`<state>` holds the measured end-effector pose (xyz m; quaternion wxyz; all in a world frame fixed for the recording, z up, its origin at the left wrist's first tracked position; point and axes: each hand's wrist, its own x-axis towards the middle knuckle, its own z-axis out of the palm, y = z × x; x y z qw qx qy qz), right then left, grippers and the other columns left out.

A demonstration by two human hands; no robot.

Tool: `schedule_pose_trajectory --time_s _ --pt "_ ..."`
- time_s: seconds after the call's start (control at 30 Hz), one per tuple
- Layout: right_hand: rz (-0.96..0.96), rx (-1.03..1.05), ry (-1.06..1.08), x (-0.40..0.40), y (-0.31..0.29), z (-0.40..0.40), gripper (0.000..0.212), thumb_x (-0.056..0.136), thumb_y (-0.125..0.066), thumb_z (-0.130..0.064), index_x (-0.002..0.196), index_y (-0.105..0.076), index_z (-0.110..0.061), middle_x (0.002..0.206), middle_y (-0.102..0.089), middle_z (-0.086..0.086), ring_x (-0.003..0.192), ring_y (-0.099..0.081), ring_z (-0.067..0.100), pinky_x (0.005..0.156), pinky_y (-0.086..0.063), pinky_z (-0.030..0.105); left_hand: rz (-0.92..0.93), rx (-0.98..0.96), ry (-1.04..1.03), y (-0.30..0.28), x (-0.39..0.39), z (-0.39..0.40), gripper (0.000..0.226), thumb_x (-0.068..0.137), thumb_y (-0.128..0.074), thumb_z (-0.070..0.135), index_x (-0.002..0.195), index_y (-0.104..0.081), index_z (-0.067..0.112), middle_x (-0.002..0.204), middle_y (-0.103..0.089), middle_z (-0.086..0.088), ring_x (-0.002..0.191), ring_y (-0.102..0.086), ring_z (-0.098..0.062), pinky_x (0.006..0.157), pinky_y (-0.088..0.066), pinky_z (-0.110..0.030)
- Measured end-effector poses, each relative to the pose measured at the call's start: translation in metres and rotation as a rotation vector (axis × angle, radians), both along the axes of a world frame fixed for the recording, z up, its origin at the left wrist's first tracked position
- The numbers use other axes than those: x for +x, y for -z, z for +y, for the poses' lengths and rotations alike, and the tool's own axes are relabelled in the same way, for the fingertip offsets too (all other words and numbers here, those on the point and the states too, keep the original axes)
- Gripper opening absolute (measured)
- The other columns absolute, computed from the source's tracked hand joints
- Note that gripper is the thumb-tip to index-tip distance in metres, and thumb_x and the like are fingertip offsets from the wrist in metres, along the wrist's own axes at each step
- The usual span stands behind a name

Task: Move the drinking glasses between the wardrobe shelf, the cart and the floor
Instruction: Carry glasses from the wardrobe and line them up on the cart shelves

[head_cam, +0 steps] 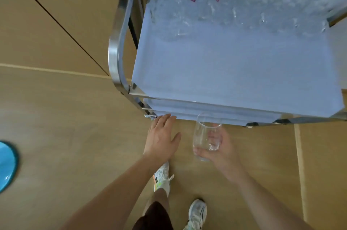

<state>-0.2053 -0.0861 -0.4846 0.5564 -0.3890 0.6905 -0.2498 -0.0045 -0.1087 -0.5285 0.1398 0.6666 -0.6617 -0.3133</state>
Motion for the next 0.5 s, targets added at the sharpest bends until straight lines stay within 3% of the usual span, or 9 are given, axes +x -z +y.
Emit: schedule_pose_trajectory --time_s 0.07,0.17,0.27,0.4,0.5 --pt "-0.018 -0.015 0.022 -0.009 0.023 0.005 0.075 0.062 -0.096 -0.010 0.117 -0.054 -0.037 0.117 -0.064 -0.009 0.113 -0.061 0.008 0.084 -0.053 0.023 -0.011 0.018 -0.023 0.021 -0.012 0.005 0.057 0.091 -0.071 0.032 0.142 -0.055 0.011 0.150 -0.051 -0.009 0.143 -0.038 -0.031 0.117 -0.032 -0.046" --pt "-0.045 -0.057 0.048 -0.026 0.058 0.009 0.082 0.062 -0.096 -0.010 0.130 -0.053 -0.026 0.119 -0.064 -0.005 0.113 -0.061 0.009 0.094 -0.053 0.029 -0.031 -0.004 0.019 0.052 -0.032 0.013 0.052 0.090 -0.073 0.029 0.136 -0.061 0.010 0.149 -0.053 -0.011 0.144 -0.040 -0.033 0.117 -0.034 -0.048" --pt "-0.057 -0.115 0.095 -0.043 0.097 0.013 0.088 0.062 -0.095 -0.007 0.136 -0.049 -0.022 0.117 -0.062 -0.007 0.109 -0.060 0.008 0.091 -0.051 0.021 -0.049 -0.043 0.072 0.087 -0.055 0.016 0.049 0.089 -0.075 0.027 0.133 -0.063 0.009 0.147 -0.054 -0.013 0.143 -0.040 -0.036 0.117 -0.034 -0.051" --pt "-0.072 -0.185 0.104 -0.059 0.144 0.008 0.087 0.062 -0.096 -0.009 0.130 -0.046 -0.030 0.117 -0.060 -0.008 0.113 -0.060 0.009 0.093 -0.052 0.021 -0.090 -0.098 0.131 0.127 -0.077 0.004 0.052 0.092 -0.072 0.030 0.138 -0.060 0.011 0.150 -0.051 -0.013 0.146 -0.036 -0.035 0.118 -0.030 -0.050" --pt "-0.060 -0.252 0.084 -0.069 0.174 -0.007 0.087 0.059 -0.098 -0.015 0.132 -0.050 -0.027 0.119 -0.062 -0.007 0.113 -0.062 0.010 0.095 -0.052 0.027 -0.102 -0.168 0.144 0.152 -0.089 -0.016 0.053 0.091 -0.072 0.031 0.138 -0.059 0.010 0.150 -0.050 -0.014 0.146 -0.035 -0.037 0.117 -0.031 -0.051"
